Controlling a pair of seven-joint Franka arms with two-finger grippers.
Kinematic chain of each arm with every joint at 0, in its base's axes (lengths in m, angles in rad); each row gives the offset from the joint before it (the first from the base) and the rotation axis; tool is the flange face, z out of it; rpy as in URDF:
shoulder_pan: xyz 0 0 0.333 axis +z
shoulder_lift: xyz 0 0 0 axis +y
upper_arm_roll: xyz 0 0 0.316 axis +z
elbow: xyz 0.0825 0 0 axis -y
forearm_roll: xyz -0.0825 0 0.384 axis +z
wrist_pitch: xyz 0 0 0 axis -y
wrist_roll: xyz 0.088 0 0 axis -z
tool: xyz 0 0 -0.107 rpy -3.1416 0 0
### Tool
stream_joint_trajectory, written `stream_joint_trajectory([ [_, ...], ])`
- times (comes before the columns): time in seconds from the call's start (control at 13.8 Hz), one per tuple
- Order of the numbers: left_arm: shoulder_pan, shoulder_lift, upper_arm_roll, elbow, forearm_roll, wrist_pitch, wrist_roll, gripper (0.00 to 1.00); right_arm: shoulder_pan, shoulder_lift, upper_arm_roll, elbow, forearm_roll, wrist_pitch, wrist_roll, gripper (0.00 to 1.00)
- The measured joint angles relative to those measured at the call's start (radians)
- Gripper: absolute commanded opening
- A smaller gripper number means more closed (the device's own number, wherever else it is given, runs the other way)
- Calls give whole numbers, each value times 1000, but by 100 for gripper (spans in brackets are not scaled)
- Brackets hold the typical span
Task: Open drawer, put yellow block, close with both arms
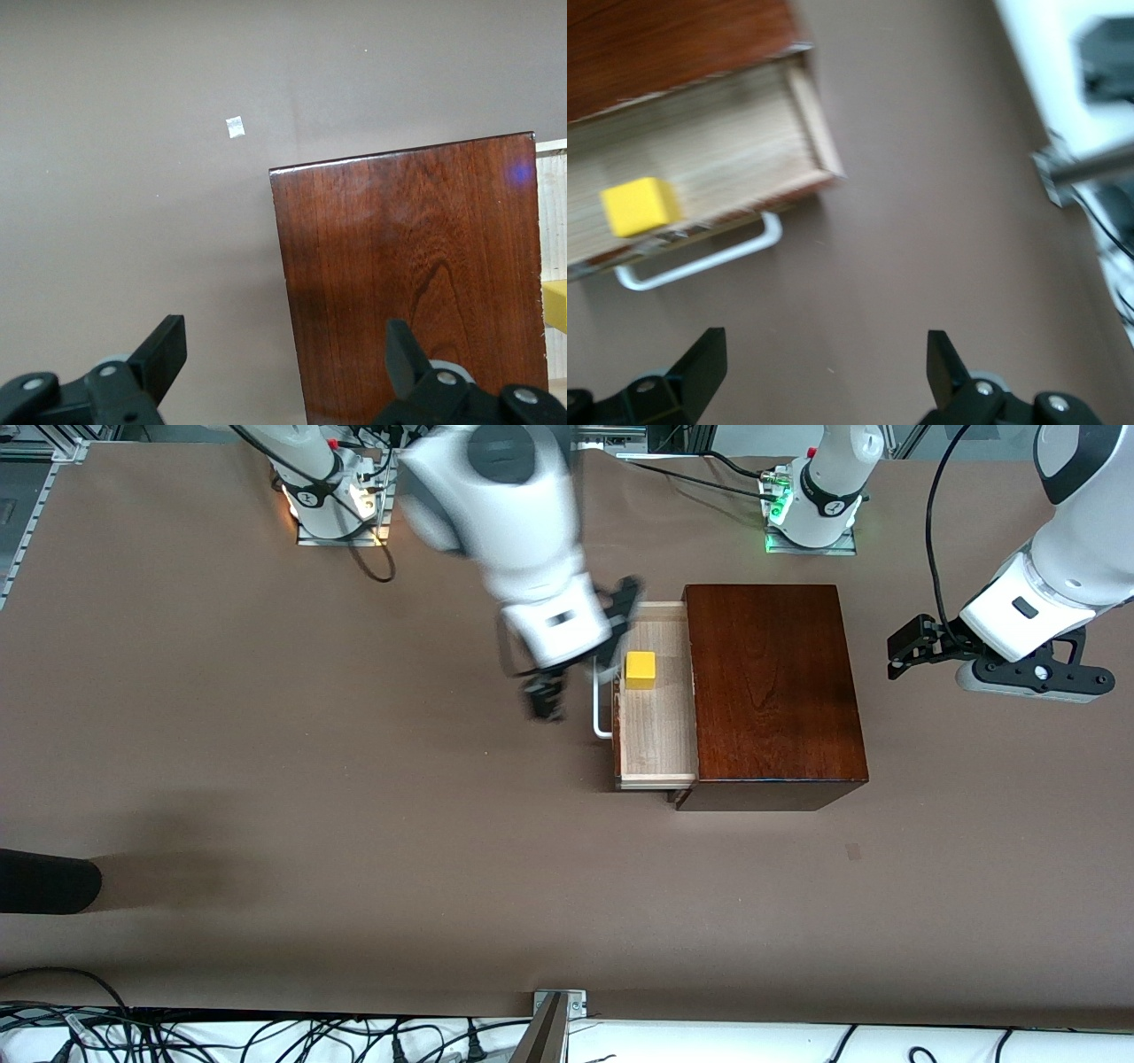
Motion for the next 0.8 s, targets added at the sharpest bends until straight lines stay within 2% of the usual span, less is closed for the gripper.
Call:
stream_joint_trajectory([
  [0.22, 0, 1, 0, 0, 0, 0, 0, 100, -166, -76, -4, -7, 62, -68, 1, 100],
  [0.36, 0, 1, 0, 1, 0, 0, 0, 100, -253, -169, -7, -73, 79, -130, 59, 100],
  [0.65, -2, 2, -6, 1, -8, -1, 2, 100, -370, -458, -17, -385, 87, -165, 220, 100],
  [0.8, -6, 2, -44, 2, -64, -9, 5, 100, -382, -574, -62, -523, 88, -184, 278, 100],
])
